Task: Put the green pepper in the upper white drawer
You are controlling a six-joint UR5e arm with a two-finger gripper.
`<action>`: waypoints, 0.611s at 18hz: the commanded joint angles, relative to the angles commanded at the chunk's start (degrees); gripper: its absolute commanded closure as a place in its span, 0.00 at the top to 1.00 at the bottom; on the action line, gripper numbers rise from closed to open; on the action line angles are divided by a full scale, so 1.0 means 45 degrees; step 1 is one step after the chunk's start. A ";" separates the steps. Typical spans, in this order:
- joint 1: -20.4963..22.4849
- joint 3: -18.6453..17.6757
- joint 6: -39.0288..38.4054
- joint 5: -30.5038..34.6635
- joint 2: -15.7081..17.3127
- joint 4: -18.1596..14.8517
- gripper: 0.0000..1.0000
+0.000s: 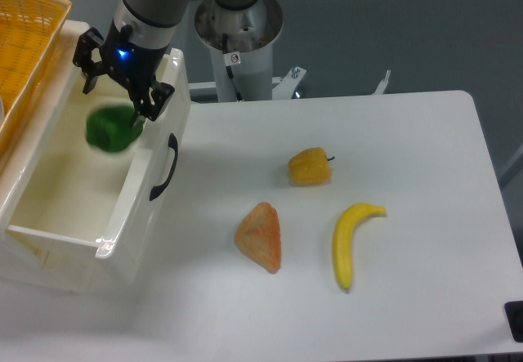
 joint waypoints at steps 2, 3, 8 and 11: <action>0.0019 0.0020 0.0000 0.0000 0.0000 0.0097 0.91; 0.0019 0.0020 0.0019 0.0019 0.0000 0.0098 0.91; 0.0896 0.0039 0.0039 0.0409 0.0020 0.0820 1.00; 0.1444 0.0039 0.0816 0.1227 0.0078 0.0977 1.00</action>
